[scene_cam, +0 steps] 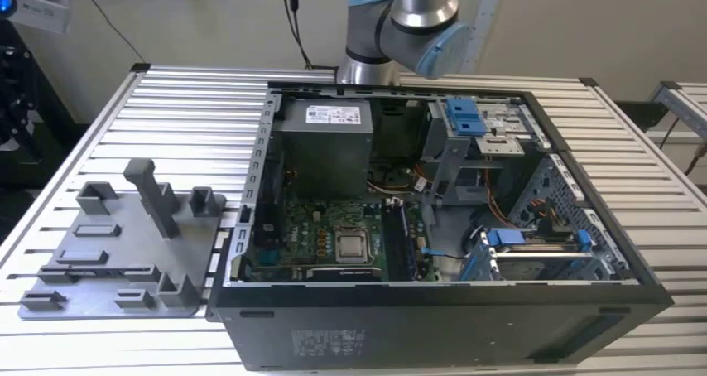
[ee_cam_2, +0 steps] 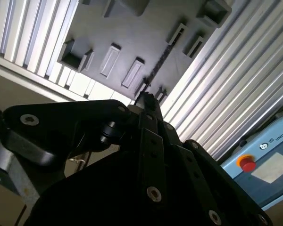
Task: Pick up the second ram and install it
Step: 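Pick up the second ram and move it above second insertion slot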
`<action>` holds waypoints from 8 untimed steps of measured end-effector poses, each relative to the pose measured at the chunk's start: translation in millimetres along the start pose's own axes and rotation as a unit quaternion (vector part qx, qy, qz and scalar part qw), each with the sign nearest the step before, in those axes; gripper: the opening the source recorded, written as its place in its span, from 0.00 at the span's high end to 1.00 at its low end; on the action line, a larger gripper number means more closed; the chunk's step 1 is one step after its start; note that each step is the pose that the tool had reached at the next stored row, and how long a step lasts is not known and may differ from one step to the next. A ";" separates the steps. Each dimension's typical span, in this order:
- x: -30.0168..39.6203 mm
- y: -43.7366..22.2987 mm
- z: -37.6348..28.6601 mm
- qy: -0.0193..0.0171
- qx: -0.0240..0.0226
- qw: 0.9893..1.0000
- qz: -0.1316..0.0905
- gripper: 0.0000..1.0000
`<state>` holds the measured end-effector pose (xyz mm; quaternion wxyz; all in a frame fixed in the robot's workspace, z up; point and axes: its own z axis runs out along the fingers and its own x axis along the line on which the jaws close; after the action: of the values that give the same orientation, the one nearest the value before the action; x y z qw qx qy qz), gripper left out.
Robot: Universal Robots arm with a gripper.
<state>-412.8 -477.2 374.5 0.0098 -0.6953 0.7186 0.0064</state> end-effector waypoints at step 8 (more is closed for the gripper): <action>-2.0 0.1 0.0 0.000 0.000 1.000 0.000 0.76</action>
<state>-412.8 -475.2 374.5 0.0098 -0.6953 0.7186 0.0064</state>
